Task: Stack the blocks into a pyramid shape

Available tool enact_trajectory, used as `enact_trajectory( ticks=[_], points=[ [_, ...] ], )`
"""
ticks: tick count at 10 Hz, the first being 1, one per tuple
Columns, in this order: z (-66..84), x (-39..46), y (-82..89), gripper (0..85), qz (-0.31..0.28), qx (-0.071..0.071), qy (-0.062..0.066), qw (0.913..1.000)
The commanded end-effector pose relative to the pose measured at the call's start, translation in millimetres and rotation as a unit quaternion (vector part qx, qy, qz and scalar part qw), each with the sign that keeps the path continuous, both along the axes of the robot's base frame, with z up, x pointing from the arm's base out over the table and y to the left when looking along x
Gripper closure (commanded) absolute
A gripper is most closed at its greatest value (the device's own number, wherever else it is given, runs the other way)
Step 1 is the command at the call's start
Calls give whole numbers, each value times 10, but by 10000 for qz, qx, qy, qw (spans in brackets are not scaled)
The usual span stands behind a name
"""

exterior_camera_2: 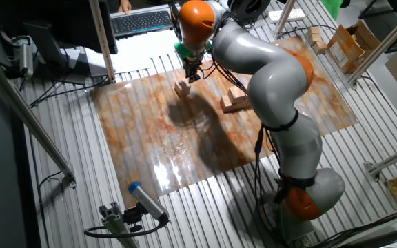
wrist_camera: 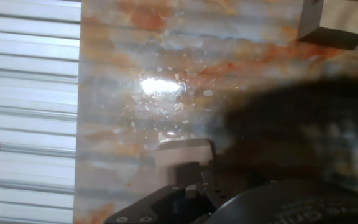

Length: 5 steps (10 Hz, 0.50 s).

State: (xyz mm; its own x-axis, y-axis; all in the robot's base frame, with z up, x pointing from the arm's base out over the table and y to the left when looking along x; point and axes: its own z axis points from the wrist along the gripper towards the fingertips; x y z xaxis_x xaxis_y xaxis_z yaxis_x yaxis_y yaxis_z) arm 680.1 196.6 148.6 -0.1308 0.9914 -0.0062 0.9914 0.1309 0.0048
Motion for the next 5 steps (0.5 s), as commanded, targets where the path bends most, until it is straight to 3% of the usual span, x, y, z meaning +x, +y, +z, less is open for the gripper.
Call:
enact_trajectory(
  ticks=[1,2,4,5],
  points=[
    [-6,3,7,510,44,-44,32,10000],
    [-6,3,8,340,173,-109,76,9998],
    [-31,15,14,340,487,-320,214,9981],
    [-56,35,31,340,478,-341,226,9980]
  ],
)
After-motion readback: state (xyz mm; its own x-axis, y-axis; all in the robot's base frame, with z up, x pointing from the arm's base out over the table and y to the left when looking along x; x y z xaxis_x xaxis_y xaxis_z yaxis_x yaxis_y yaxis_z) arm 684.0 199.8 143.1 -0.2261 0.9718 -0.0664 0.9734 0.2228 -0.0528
